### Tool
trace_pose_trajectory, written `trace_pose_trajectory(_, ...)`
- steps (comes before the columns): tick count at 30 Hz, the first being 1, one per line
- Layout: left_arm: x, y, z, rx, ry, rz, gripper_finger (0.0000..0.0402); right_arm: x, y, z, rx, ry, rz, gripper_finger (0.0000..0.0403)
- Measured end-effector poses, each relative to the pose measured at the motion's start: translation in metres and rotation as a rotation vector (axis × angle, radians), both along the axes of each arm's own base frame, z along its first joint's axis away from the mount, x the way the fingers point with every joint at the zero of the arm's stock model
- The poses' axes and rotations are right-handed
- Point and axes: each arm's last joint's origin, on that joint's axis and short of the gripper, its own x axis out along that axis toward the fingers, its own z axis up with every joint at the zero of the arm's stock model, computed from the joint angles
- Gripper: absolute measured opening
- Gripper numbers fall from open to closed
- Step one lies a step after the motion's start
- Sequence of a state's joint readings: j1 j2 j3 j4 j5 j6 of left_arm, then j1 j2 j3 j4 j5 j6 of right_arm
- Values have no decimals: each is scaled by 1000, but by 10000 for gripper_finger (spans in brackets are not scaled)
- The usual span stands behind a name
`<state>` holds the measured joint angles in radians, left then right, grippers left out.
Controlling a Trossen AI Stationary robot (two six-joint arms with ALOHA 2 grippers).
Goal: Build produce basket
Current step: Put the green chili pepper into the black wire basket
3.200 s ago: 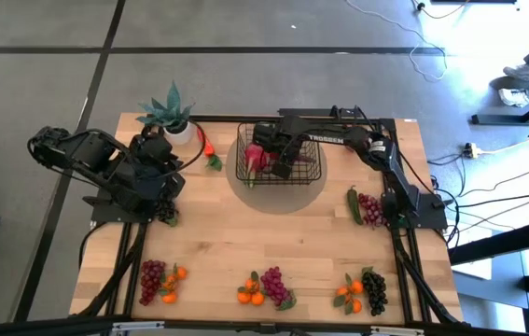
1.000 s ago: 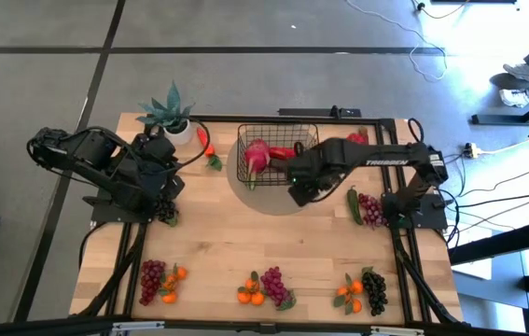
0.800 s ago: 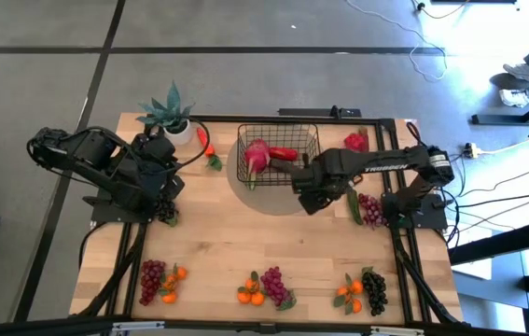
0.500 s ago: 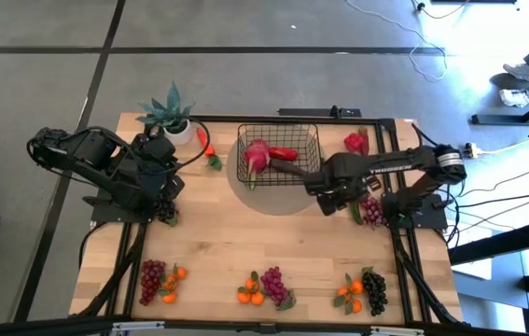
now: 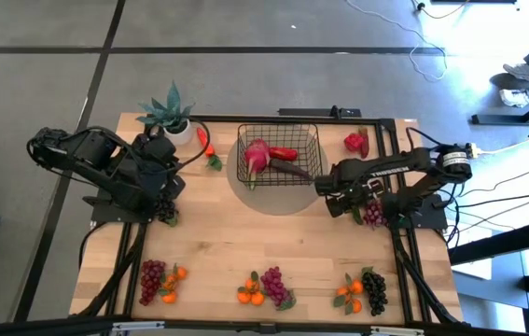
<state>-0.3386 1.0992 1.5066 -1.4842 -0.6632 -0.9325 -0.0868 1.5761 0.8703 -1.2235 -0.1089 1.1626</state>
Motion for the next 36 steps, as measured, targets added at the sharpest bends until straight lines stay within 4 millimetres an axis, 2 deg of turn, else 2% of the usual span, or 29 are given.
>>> trace_pose_trajectory(10,2,-1,1,-9,-27,0,90,-7,-2,-28,41,-101,11,181)
trace_pose_trajectory(17,2,-1,1,-9,-27,0,90,-2,-2,-32,48,-172,40,179)
trace_pose_trajectory(20,2,-1,1,-9,-27,0,90,1,-2,-32,46,-207,45,159)
trace_pose_trajectory(29,2,-1,1,-8,-26,0,90,10,-3,-26,39,-262,95,46)
trace_pose_trajectory(36,2,-1,1,-8,-26,0,90,30,-8,3,-50,-296,155,38)
